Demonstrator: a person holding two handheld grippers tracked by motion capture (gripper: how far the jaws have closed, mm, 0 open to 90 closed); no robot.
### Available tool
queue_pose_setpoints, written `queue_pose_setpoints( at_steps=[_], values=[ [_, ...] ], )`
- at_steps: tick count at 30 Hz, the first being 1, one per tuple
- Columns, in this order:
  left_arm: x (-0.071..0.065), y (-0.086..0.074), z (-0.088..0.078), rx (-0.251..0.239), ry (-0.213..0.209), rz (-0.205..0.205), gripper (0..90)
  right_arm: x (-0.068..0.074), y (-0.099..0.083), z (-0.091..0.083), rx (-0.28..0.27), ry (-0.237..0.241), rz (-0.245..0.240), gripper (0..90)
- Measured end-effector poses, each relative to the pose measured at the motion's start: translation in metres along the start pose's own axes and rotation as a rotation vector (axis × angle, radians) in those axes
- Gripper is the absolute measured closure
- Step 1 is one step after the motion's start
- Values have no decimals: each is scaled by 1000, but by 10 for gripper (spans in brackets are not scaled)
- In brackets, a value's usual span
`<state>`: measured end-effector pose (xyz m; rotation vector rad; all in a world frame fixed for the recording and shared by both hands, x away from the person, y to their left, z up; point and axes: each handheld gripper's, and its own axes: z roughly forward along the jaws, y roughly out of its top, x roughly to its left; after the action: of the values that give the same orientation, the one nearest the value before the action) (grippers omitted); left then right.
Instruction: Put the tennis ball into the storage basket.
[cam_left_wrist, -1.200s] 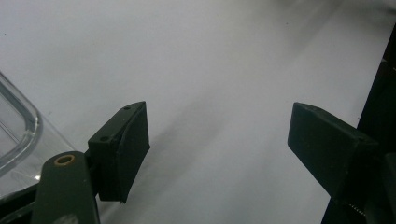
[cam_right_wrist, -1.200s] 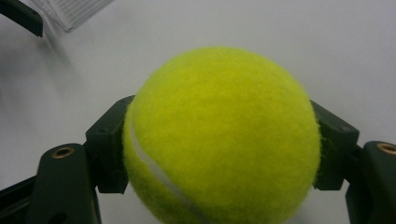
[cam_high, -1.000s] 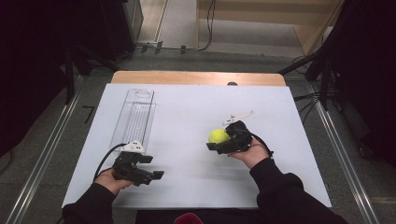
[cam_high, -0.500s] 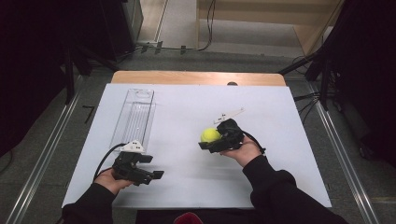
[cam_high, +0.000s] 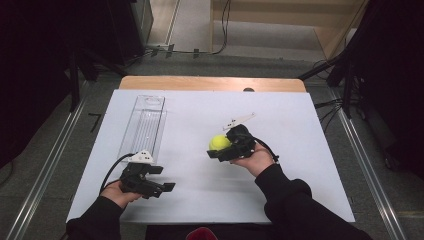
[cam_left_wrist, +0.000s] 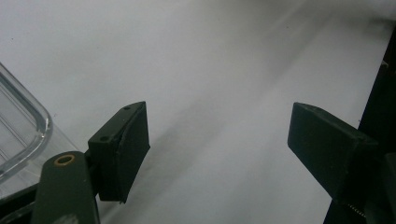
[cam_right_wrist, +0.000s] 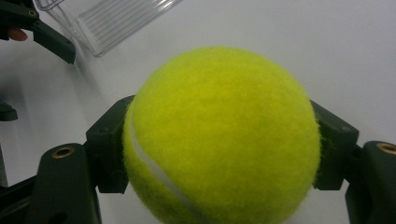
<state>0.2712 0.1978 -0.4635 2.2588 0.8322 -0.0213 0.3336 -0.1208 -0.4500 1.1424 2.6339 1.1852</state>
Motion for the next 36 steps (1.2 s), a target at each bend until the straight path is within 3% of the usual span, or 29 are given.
queue_pose_setpoints(
  at_steps=[20,36],
  values=[
    [-1,0,0,-6,5,8,212,7,16,10,-5,22,-7,228],
    [-1,0,-1,-14,11,16,212,11,43,20,-34,40,-1,228]
  ],
)
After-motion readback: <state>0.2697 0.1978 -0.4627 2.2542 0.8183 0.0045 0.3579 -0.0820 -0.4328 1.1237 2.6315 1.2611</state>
